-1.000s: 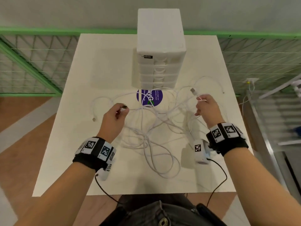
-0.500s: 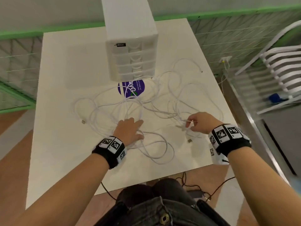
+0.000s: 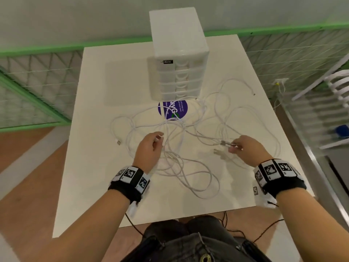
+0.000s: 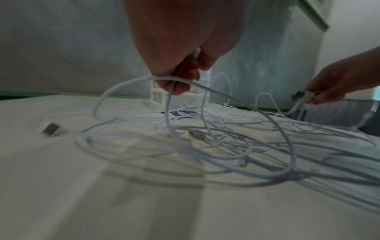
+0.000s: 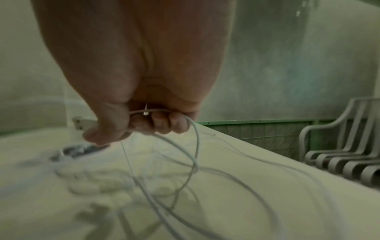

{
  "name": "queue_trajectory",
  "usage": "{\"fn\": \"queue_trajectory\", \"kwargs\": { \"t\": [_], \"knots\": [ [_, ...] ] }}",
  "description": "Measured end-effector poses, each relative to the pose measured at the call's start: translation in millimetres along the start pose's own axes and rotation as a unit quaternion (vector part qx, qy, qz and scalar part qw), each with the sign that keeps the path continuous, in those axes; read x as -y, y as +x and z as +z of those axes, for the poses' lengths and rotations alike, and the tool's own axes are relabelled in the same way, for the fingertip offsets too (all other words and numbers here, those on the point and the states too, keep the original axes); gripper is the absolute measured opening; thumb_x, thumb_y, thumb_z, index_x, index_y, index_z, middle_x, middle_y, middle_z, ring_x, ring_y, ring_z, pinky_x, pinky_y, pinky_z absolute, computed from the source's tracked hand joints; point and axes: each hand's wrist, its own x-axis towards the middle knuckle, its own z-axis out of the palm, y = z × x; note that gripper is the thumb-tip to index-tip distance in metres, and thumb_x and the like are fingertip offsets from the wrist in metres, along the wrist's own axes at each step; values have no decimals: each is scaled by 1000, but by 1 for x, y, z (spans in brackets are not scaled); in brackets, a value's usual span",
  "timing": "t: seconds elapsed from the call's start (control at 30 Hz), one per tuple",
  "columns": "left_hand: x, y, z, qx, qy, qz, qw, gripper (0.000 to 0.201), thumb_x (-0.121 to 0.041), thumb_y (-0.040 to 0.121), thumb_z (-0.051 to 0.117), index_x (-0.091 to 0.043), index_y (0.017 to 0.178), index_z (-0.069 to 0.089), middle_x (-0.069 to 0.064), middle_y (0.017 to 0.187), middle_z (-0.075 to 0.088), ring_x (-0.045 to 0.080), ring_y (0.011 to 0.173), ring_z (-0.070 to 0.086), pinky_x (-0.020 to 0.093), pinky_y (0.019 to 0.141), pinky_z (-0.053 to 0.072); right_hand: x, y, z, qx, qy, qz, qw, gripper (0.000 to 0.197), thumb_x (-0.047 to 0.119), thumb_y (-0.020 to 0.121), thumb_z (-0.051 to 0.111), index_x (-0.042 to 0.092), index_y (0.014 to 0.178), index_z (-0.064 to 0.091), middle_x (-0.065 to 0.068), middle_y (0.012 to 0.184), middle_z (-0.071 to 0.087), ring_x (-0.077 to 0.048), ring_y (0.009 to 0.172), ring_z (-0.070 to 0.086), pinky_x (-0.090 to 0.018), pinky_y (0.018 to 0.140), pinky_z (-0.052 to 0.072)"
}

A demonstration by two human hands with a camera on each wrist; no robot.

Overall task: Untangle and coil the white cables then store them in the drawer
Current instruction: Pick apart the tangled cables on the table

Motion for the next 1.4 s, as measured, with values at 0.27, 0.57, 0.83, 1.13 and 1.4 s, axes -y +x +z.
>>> {"fn": "queue_trajectory", "kwargs": {
  "t": [0.27,0.57,0.83,1.13,1.4],
  "knots": [
    [28,-2,-39,-220,-169,-152,949,14,-19,99,44,-10,98,55,1,63,52,13,61,52,11,59,41,91,11,-46,-206,291,-83,931,21,31,92,50,15,83,60,-3,61,54,-16,58,46,-26,58,36],
    [72,36,-57,-241,-176,-431,851,21,-29,86,62,-11,79,53,4,79,57,24,81,57,32,76,43,114,19,-6,-98,223,-78,967,13,20,92,49,17,103,54,5,57,43,-11,54,42,-22,53,32],
    [67,52,-56,-121,22,-427,896,40,-26,91,54,7,112,60,23,116,64,37,107,60,33,77,42,118,21,-2,-30,213,-88,973,21,27,96,42,12,102,54,1,63,48,-17,59,46,-30,58,36],
    [-56,73,-79,-287,-148,-34,946,20,-15,83,70,-23,77,52,-5,83,61,7,66,48,13,66,41,154,35,-36,-180,335,-128,916,15,28,97,40,18,87,44,8,57,42,-7,50,39,-31,54,33],
    [-136,81,-70,-174,-224,72,956,23,-13,87,65,-29,85,48,-1,90,67,13,62,42,20,59,39,187,39,-88,-216,425,-251,842,17,17,98,37,14,101,53,7,97,61,6,82,53,-11,77,41]
  ]
}}
